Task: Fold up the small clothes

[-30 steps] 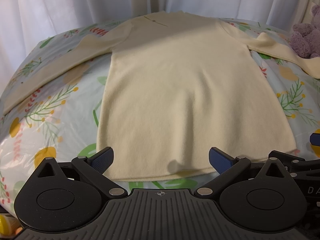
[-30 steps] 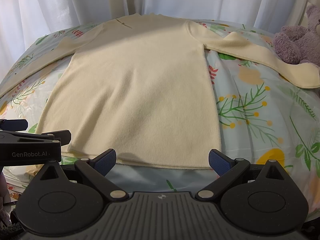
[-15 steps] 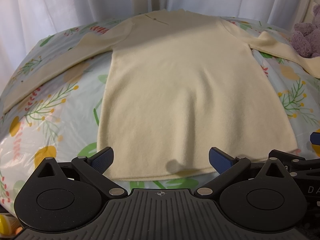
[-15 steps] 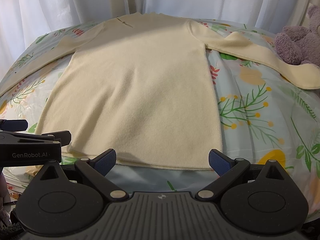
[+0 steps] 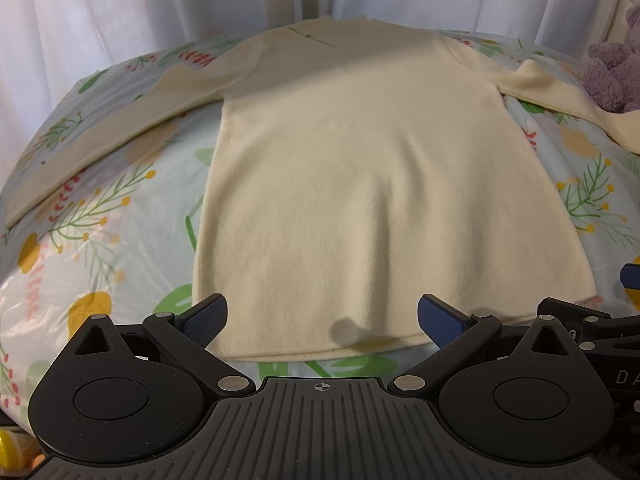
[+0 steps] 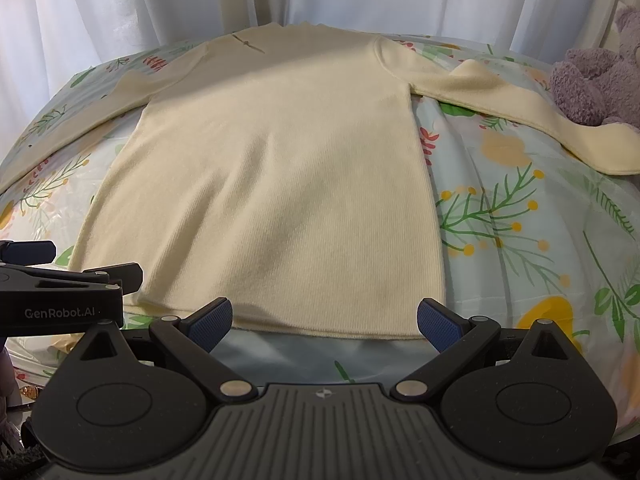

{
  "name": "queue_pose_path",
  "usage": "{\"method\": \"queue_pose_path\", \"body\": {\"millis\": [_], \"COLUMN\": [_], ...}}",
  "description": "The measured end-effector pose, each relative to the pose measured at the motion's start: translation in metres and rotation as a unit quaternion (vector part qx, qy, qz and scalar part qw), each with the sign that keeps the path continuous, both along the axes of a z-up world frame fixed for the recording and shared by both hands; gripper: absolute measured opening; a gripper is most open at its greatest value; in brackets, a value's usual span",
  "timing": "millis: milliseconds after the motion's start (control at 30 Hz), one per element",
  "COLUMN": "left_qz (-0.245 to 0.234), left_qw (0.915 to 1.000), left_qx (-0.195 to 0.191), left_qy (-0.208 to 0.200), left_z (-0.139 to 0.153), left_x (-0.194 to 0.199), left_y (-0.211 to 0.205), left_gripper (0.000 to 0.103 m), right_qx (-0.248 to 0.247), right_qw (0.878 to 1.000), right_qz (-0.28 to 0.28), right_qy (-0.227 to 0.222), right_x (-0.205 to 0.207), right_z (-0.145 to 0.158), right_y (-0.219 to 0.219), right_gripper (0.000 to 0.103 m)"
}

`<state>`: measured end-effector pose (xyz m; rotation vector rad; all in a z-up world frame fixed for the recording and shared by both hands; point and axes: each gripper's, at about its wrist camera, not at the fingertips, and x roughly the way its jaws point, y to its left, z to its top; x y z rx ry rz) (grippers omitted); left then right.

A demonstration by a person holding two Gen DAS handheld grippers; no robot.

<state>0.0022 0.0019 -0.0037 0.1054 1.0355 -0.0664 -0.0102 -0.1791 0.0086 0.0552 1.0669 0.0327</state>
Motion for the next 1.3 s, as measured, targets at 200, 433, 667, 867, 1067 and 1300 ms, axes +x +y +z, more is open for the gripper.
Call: {"method": "queue_pose_path", "body": {"millis": [200, 433, 667, 867, 1067, 1300], "left_qz": [0.000, -0.002, -0.002, -0.002, -0.001, 0.000], "left_qw": [1.0000, 1.0000, 1.0000, 1.0000, 1.0000, 0.9999], "left_qx": [0.000, 0.001, 0.001, 0.001, 0.001, 0.001], "left_qy": [0.001, 0.002, 0.003, 0.004, 0.006, 0.012], "left_z": [-0.0003, -0.0024, -0.0025, -0.0033, -0.0034, -0.0033], "left_x": [0.0003, -0.0005, -0.0007, -0.0018, -0.0010, 0.0013], "left_y": [0.0003, -0.0009, -0.0015, -0.0015, -0.0015, -0.0003], "left_gripper": [0.103, 0.103, 0.103, 0.103, 0.103, 0.103], "right_qx": [0.002, 0.004, 0.004, 0.004, 0.005, 0.006], "right_qw": [1.000, 1.000, 1.000, 1.000, 1.000, 1.000], "right_qz": [-0.001, -0.003, -0.005, -0.005, -0.005, -0.006], "right_qy": [0.002, 0.003, 0.004, 0.004, 0.004, 0.005], "right_x": [0.0000, -0.0001, -0.0004, -0.0005, -0.0001, 0.0004], "right_z": [-0.0007, -0.0011, -0.0016, -0.0015, -0.0024, -0.0032], "right_y": [-0.0007, -0.0007, -0.0008, -0.0008, -0.0006, -0.0001], "right_gripper": [0.099, 0.099, 0.099, 0.099, 0.099, 0.099]}}
